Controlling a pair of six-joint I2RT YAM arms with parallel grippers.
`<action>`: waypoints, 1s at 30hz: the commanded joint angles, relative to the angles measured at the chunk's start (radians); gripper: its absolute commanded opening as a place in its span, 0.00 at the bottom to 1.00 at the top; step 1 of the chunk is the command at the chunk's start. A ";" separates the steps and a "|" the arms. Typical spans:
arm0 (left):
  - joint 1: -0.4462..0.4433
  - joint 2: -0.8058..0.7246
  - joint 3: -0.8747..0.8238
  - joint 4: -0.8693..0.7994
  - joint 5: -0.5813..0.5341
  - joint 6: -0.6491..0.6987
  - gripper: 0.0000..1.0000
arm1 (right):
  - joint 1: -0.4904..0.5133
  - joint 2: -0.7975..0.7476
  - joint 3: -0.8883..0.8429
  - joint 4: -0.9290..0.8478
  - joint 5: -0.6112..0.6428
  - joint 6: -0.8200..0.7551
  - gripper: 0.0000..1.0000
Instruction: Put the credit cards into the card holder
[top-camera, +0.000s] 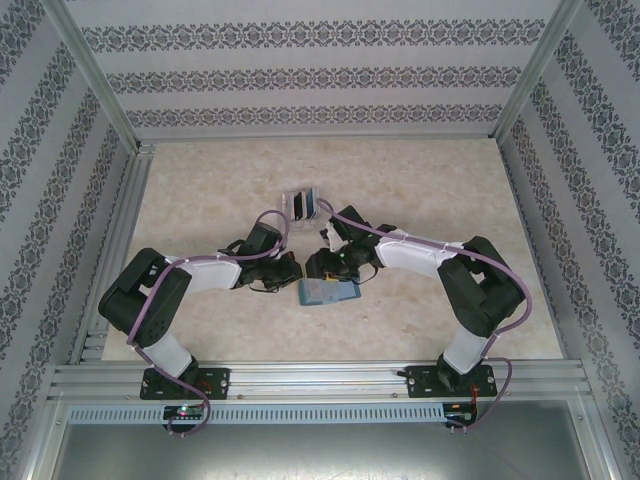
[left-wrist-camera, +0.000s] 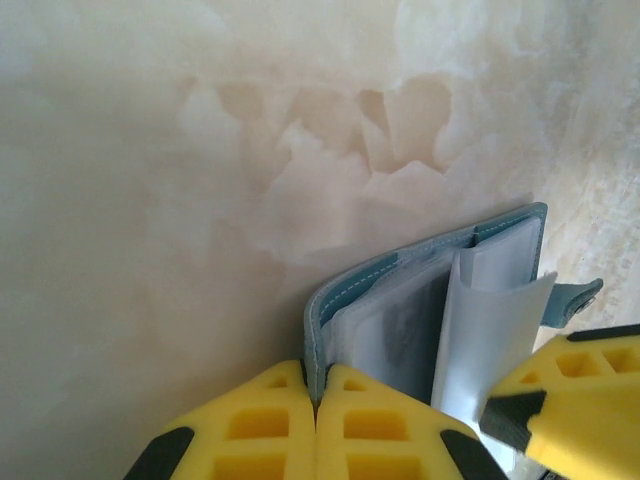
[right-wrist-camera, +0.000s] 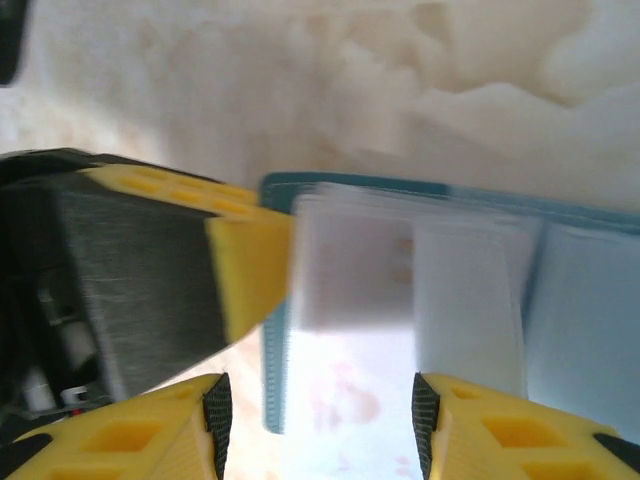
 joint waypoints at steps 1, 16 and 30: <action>0.009 -0.032 -0.015 -0.044 -0.074 0.014 0.00 | -0.022 -0.023 0.004 -0.107 0.092 -0.044 0.53; 0.010 -0.093 0.011 -0.137 -0.087 0.058 0.43 | -0.050 -0.073 -0.012 -0.206 0.213 -0.094 0.53; 0.032 -0.246 0.090 -0.359 -0.218 0.154 0.53 | -0.043 -0.083 0.051 -0.281 0.253 -0.139 0.51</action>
